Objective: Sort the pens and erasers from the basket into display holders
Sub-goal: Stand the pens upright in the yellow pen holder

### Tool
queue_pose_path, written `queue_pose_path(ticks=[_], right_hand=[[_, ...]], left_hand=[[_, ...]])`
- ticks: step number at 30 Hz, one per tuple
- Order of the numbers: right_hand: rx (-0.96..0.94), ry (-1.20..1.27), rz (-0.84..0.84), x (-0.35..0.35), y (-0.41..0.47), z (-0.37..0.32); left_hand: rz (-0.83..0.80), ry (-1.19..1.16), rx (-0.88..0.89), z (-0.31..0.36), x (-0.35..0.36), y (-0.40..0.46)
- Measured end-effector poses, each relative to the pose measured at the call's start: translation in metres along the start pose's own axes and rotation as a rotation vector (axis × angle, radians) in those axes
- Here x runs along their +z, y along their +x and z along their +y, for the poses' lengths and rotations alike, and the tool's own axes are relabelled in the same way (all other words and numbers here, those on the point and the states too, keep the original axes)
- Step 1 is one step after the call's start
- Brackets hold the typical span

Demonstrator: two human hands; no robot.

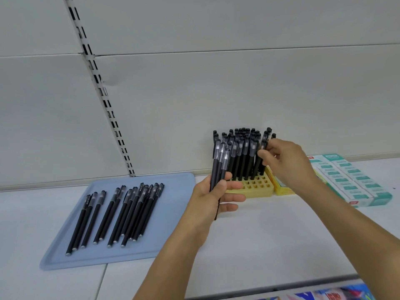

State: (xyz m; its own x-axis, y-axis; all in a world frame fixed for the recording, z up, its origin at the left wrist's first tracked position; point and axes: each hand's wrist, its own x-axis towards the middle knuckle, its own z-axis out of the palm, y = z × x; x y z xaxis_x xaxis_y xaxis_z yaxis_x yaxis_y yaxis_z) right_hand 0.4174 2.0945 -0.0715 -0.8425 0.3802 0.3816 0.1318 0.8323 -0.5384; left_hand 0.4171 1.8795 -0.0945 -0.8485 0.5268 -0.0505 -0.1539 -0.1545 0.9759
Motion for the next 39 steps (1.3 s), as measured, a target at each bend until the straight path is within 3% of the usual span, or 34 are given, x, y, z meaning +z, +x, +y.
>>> queue_pose_path(ticks=[2, 4, 7, 9, 13, 17, 22, 31, 37, 39], right_hand=[[0.033, -0.008, 0.144, -0.008, -0.012, -0.009], [0.034, 0.195, 0.188, -0.015, -0.027, -0.027], [0.022, 0.473, -0.13, -0.016, -0.041, -0.053], [0.036, 0.589, -0.21, -0.016, -0.042, -0.055], [0.153, 0.765, 0.054, -0.033, -0.025, -0.036], [0.05, 0.543, 0.217, -0.043, -0.012, -0.014], [0.002, 0.306, 0.171, -0.025, -0.006, -0.001], [-0.001, 0.233, 0.08, -0.008, 0.0, 0.008], [0.117, 0.149, -0.031, -0.004, 0.001, 0.01], [0.161, 0.012, 0.025, -0.011, -0.004, 0.007]], left_hand=[[-0.037, -0.039, -0.005, 0.001, 0.0, -0.001], [-0.08, -0.066, -0.004, 0.003, 0.003, -0.001], [-0.158, -0.044, 0.002, 0.005, 0.011, 0.0], [-0.196, -0.006, 0.006, 0.004, 0.016, 0.0], [-0.107, 0.033, 0.005, -0.001, 0.012, -0.001], [0.042, 0.09, -0.037, -0.002, 0.004, -0.001], [0.081, 0.098, -0.038, -0.001, 0.005, -0.001], [0.081, 0.047, -0.037, 0.002, 0.004, 0.0], [0.06, 0.123, 0.017, 0.0, 0.005, 0.0], [0.052, 0.13, 0.039, 0.001, 0.005, -0.001]])
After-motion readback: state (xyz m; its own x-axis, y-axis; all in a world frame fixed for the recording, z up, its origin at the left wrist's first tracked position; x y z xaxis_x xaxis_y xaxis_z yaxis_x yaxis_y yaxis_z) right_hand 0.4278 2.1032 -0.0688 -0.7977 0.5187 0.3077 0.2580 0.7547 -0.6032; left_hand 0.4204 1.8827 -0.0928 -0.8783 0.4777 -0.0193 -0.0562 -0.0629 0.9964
